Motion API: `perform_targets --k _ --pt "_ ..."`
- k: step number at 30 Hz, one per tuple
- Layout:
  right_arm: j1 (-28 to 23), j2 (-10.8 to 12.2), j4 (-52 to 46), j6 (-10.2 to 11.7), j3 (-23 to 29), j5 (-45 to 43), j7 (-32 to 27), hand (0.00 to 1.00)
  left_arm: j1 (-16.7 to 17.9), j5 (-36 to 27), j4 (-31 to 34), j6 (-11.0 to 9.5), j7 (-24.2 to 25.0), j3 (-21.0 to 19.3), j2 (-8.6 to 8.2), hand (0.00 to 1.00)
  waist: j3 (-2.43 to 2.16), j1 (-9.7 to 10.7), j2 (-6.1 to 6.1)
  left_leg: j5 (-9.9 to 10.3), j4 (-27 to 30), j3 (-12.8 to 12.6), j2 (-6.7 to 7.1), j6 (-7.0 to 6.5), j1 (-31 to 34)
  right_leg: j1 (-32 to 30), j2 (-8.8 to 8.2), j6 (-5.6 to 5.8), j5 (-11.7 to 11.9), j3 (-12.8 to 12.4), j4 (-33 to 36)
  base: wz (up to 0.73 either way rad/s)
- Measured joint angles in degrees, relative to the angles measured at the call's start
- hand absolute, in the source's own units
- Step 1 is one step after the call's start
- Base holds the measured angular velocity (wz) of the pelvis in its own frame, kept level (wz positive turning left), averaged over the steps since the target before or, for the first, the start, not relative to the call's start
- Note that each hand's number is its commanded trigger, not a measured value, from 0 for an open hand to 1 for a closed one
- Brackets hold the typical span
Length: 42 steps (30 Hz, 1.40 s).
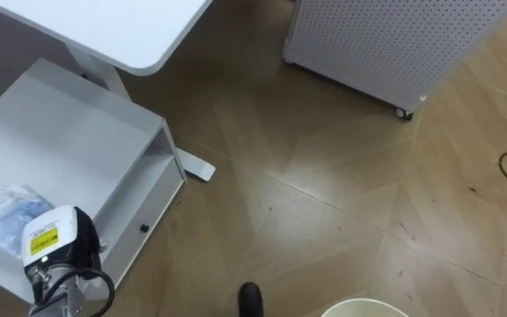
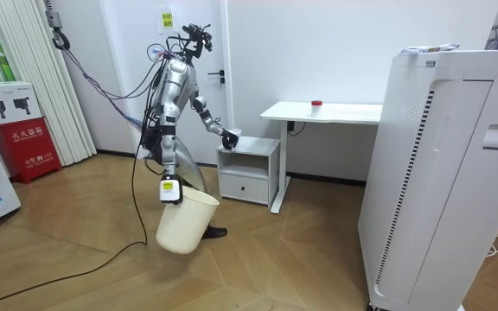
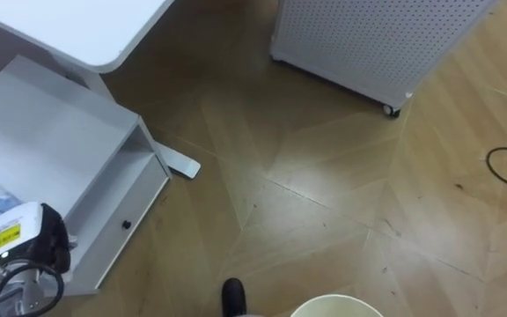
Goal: Pick garbage
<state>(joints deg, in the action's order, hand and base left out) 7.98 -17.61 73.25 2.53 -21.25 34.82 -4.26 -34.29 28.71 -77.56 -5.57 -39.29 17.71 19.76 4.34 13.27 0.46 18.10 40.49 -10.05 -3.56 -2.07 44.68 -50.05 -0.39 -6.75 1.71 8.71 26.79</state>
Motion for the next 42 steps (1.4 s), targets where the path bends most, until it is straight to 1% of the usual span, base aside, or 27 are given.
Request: perform_targets --k 1,2,3,4,5,7,8,10,11,13,15,16,17,18,19,20,22,23,24,25,27,30,33,36,38,39,42 --pt "0.82 0.04 -0.45 0.72 -0.01 -0.08 -0.99 1.0 -0.19 -1.16 0.31 -1.18 -0.33 0.02 -0.35 1.0 0.14 -0.21 0.13 -0.25 -0.69 -0.22 -0.02 -0.05 -0.47 0.56 0.05 -0.03 0.41 0.0 -0.52 -0.08" --pt "1.16 0.02 -0.51 1.5 -0.02 -0.08 -1.42 1.0 -0.19 -2.07 0.72 -1.71 -0.34 0.03 -0.69 1.0 0.22 -0.39 0.26 -0.37 -1.08 -0.39 -0.05 -0.09 -0.79 0.95 0.06 -0.03 0.71 0.05 -1.11 -0.08" --pt "1.92 0.22 -0.61 3.27 0.0 -0.18 -2.53 1.0 -0.19 -3.58 1.58 -2.93 -0.34 0.05 -1.55 1.0 0.39 -0.76 0.41 -0.64 -1.93 -0.68 -0.04 -0.19 -1.47 1.65 0.06 0.08 1.03 0.04 -2.02 -0.04" --pt "2.75 0.38 -1.36 4.41 0.02 -1.43 -3.44 1.0 -0.14 -5.71 3.04 -4.01 -0.33 0.1 -2.53 1.0 0.42 -1.35 0.42 -1.0 -2.85 -0.69 0.29 -0.24 -2.01 2.08 0.03 0.22 1.28 -0.17 -2.75 0.0" --pt "3.14 0.43 -2.24 4.59 -0.01 -1.84 -3.78 1.0 -0.02 -7.07 4.12 -4.42 -0.3 0.15 -3.14 1.0 0.43 -1.71 0.41 -1.19 -3.26 -0.75 0.35 -0.29 -2.24 2.33 -0.01 0.21 1.42 -0.19 -3.1 0.0" --pt "5.5 2.08 -2.72 6.78 -0.14 -2.1 -4.72 1.0 1.31 -11.99 8.87 -6.14 1.12 0.63 -6.27 1.0 0.49 -3.07 0.32 -1.4 -4.04 -0.94 0.35 -0.49 -3.63 3.41 0.01 0.21 1.3 -0.27 -3.29 0.0" --pt "6.16 2.62 -2.64 7.36 -0.42 -2.7 -5.43 1.0 1.74 -12.92 9.86 -6.6 1.73 0.89 -7.0 1.0 0.52 -3.37 0.28 -1.42 -4.3 -0.93 0.34 -0.45 -4.17 3.84 -0.01 0.17 1.2 -0.14 -3.4 0.05" --pt "7.94 3.95 -3.51 8.12 -1.85 -4.52 -6.97 1.0 3.97 -16.69 13.37 -8.58 4.65 2.95 -9.95 1.0 0.57 -5.26 0.04 -1.79 -5.93 -0.96 0.4 -0.2 -5.91 5.4 0.0 0.15 1.06 -0.02 -4.32 0.06" --pt "8.19 3.98 -3.81 8.48 -1.84 -4.99 -7.27 1.0 4.74 -17.74 14.35 -8.68 5.63 3.28 -10.69 1.0 0.56 -5.67 0.03 -1.81 -6.18 -0.97 0.39 -0.2 -6.15 5.65 0.0 0.13 0.99 0.03 -4.43 0.04" --pt "9.44 4.37 -5.13 9.7 -2.47 -5.64 -6.79 1.0 8.51 -22.28 18.96 -8.76 9.6 5.06 -12.9 1.0 0.42 -5.93 -0.21 -1.91 -6.94 -0.87 0.51 -0.05 -6.99 6.05 -0.07 -0.08 0.44 0.06 -4.12 0.03" --pt "10.48 4.8 -6.56 10.15 -3.82 -5.6 -5.47 1.0 10.05 -24.82 20.34 -8.86 12.9 7.42 -14.19 1.0 0.36 -6.35 -0.31 -1.98 -7.27 -0.91 0.51 0.06 -7.27 6.24 -0.03 -0.16 0.18 0.07 -4.04 0.05" --pt "11.36 6.28 -6.74 10.37 -4.2 -5.79 -4.47 1.0 10.5 -24.92 20.33 -8.85 15.34 8.57 -15.26 1.0 0.28 -6.75 -0.45 -2.02 -7.34 -0.94 0.43 0.14 -7.42 6.35 0.04 -0.3 0.09 0.11 -4.01 0.0" --pt "11.74 7.04 -6.75 10.42 -4.29 -5.82 -4.0 1.0 10.54 -24.91 20.33 -8.85 16.41 9.0 -15.62 1.0 0.24 -6.92 -0.51 -2.03 -7.33 -1.0 0.38 0.15 -7.42 6.37 0.04 -0.35 0.06 0.17 -4.0 0.06" --pt "12.4 8.42 -6.94 10.45 -4.42 -5.94 -2.64 1.0 10.58 -25.56 20.4 -9.02 18.45 10.01 -16.66 1.0 0.2 -7.07 -0.57 -2.08 -7.33 -1.06 0.34 0.19 -7.4 6.39 0.03 -0.43 0.03 0.13 -3.93 0.12" --pt "12.97 9.66 -7.0 10.45 -4.58 -6.38 -1.32 1.0 10.79 -26.81 20.42 -9.61 20.38 11.32 -17.47 1.0 0.15 -7.16 -0.68 -2.1 -7.19 -0.97 0.34 0.19 -7.4 6.46 0.01 -0.47 0.0 0.09 -3.77 0.14" --pt "13.21 10.13 -7.0 10.45 -4.65 -6.57 -0.71 1.0 10.93 -27.08 20.42 -9.86 21.29 11.95 -17.74 1.0 0.12 -7.2 -0.74 -2.11 -7.06 -0.95 0.34 0.17 -7.41 6.51 -0.02 -0.43 -0.05 0.1 -3.66 0.09" --pt "13.39 10.98 -7.06 10.4 -5.72 -7.2 1.37 1.0 11.84 -28.28 20.4 -10.03 24.55 13.33 -18.37 1.0 -0.22 -7.37 -1.53 -2.16 -6.86 -1.17 0.45 -0.01 -7.95 6.77 -0.29 -0.17 -0.23 0.05 -3.31 0.04" --pt "13.28 11.05 -7.01 10.34 -5.99 -7.21 1.77 1.0 12.14 -28.35 20.4 -10.03 25.1 13.6 -18.65 1.0 -0.24 -7.4 -1.83 -2.16 -6.9 -1.39 0.47 -0.09 -8.23 6.95 -0.37 -0.07 -0.31 -0.01 -3.17 0.0" --pt "13.0 11.14 -6.91 10.05 -6.56 -7.6 2.15 1.0 12.76 -28.41 20.06 -10.03 26.38 14.02 -18.55 1.0 -0.42 -7.47 -2.32 -2.11 -6.97 -1.91 0.46 -0.27 -8.74 7.37 -0.41 0.15 -0.45 -0.14 -3.19 0.0" --pt "12.56 11.29 -6.91 9.83 -6.75 -7.71 2.66 1.0 13.51 -28.59 19.84 -10.01 27.82 14.08 -18.24 1.0 -0.48 -7.46 -2.89 -2.0 -7.1 -2.11 0.45 -0.47 -9.3 7.89 -0.44 0.39 -0.51 -0.2 -3.29 -0.04" --pt "11.14 11.45 -6.96 9.75 -6.66 -7.95 3.97 1.0 14.82 -28.79 19.84 -9.97 29.89 14.05 -17.73 1.0 -0.93 -7.45 -3.63 -1.83 -7.18 -2.34 0.41 -0.73 -9.39 8.01 -0.47 0.95 -0.53 -0.32 -3.51 -0.04" --pt "10.3 11.61 -7.22 9.49 -6.58 -8.73 5.45 1.0 16.49 -29.13 19.94 -9.81 32.96 14.2 -17.43 1.0 -0.98 -7.48 -3.7 -1.63 -6.95 -2.87 0.33 -1.09 -9.2 8.07 -0.47 1.12 0.28 -0.43 -4.16 -0.09" --pt "9.75 11.77 -7.12 9.24 -5.44 -9.63 5.17 1.0 17.48 -29.13 19.93 -9.68 35.46 14.55 -17.32 1.0 -0.98 -7.5 -3.69 -1.47 -6.84 -3.45 0.3 -1.36 -9.36 8.06 -0.53 1.25 0.42 -0.71 -4.06 -0.1" --pt "9.72 11.9 -7.13 9.34 -5.31 -10.1 5.78 1.0 17.66 -29.13 19.91 -9.68 36.62 15.17 -17.25 1.0 -0.99 -7.63 -3.67 -1.44 -6.79 -3.75 0.28 -1.42 -9.48 8.06 -0.57 0.79 0.82 -0.8 -4.0 -0.05" --pt "9.71 11.89 -7.12 9.34 -5.3 -10.14 5.89 1.0 17.71 -29.14 19.91 -9.68 36.99 15.27 -17.22 0.25 -0.99 -7.8 -3.67 -1.44 -6.72 -3.75 0.26 -1.42 -9.55 8.05 -0.56 0.77 0.83 -0.78 -3.99 0.0" --pt "9.71 11.89 -7.12 9.34 -5.23 -10.14 6.04 1.0 17.73 -29.13 19.91 -9.68 37.29 15.27 -17.12 0.0 -1.0 -8.12 -3.65 -1.44 -6.64 -3.75 0.23 -1.42 -9.56 8.04 -0.55 0.77 0.83 -0.78 -3.95 0.0" --pt "9.71 11.85 -6.71 9.39 -4.96 -10.13 6.22 1.0 17.8 -29.13 19.89 -9.6 37.74 15.27 -17.06 0.0 -1.01 -8.81 -3.63 -1.44 -6.53 -3.74 0.23 -1.42 -9.56 8.04 -0.58 0.76 0.83 -0.75 -3.85 0.0"
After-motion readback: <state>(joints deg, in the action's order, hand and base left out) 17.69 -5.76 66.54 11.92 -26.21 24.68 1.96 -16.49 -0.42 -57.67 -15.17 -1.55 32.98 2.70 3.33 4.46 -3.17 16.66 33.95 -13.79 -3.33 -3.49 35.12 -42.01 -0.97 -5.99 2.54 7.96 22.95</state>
